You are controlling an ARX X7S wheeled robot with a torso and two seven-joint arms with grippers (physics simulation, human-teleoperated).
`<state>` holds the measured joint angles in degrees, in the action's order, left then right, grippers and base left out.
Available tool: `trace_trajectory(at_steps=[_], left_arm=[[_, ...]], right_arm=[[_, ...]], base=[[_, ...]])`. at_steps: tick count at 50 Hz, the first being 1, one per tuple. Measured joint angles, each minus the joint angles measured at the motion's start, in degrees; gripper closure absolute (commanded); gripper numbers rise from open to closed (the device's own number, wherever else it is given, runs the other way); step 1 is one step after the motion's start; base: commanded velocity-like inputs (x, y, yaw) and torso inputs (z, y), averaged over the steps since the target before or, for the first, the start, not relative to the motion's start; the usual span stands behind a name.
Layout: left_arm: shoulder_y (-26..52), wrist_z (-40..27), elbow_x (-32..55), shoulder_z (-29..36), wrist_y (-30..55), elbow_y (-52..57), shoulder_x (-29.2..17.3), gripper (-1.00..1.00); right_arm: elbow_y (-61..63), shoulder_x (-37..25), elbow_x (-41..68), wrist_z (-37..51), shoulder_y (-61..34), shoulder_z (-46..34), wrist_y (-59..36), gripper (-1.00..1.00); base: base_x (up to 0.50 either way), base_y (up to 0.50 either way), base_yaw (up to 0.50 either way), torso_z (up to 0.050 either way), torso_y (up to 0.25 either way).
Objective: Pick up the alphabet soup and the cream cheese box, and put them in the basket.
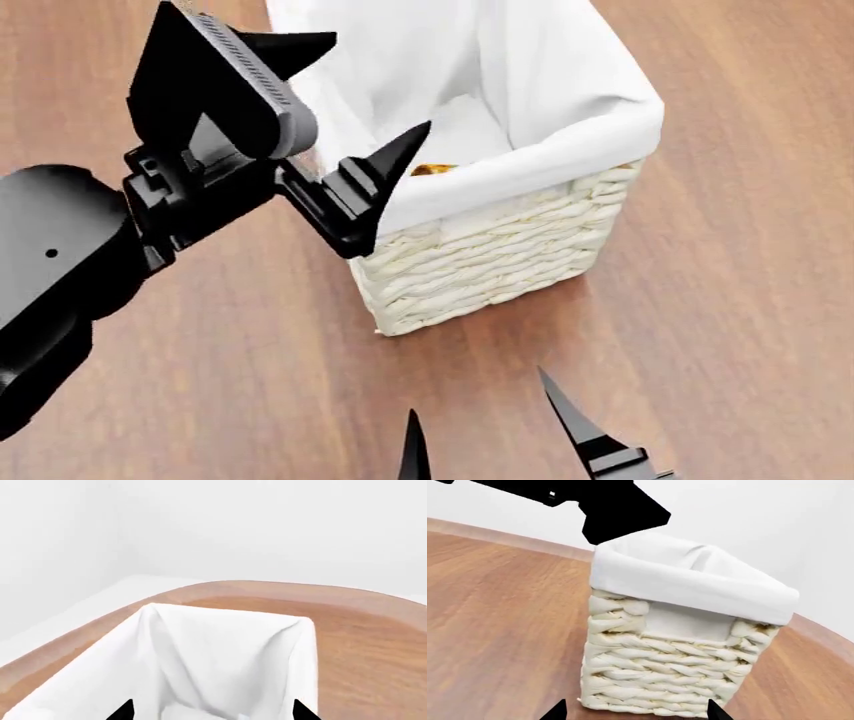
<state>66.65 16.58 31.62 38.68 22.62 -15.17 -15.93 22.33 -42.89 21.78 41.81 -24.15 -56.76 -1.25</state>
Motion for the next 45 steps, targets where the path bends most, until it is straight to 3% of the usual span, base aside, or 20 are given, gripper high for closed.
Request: trace_trajectory(at_steps=[10,21,32,45], left_arm=[[-13.49,-15.25,-5.42,-1.82,-5.93,13.24,-2.79,-1.0],[-25.14,-26.18,-8.53,-4.95,-12.87,26.95,-5.63,-1.0],[-33.29,-32.34,-11.41,-6.66,-18.47,35.34,-7.4,-1.0],[-36.43,-35.23,-13.11,-7.24,-20.15,38.98,-8.29,-1.0]], right_arm=[[-0.45,0.32,0.21,-0.29,-0.1,0.28,0.62,-1.0],[-0.96,0.76,0.19,-0.64,-0.39,0.38,0.84,-1.0],[-0.65,0.77,0.02,-0.59,-0.53,0.46,0.59,-1.0],[0.0,0.59,-0.18,-0.56,-0.46,0.47,0.45,-1.0]], base=[[0.0,0.0,0.0,0.0,0.0],[0.0,0.0,0.0,0.0,0.0],[0.0,0.0,0.0,0.0,0.0],[0.0,0.0,0.0,0.0,0.0]])
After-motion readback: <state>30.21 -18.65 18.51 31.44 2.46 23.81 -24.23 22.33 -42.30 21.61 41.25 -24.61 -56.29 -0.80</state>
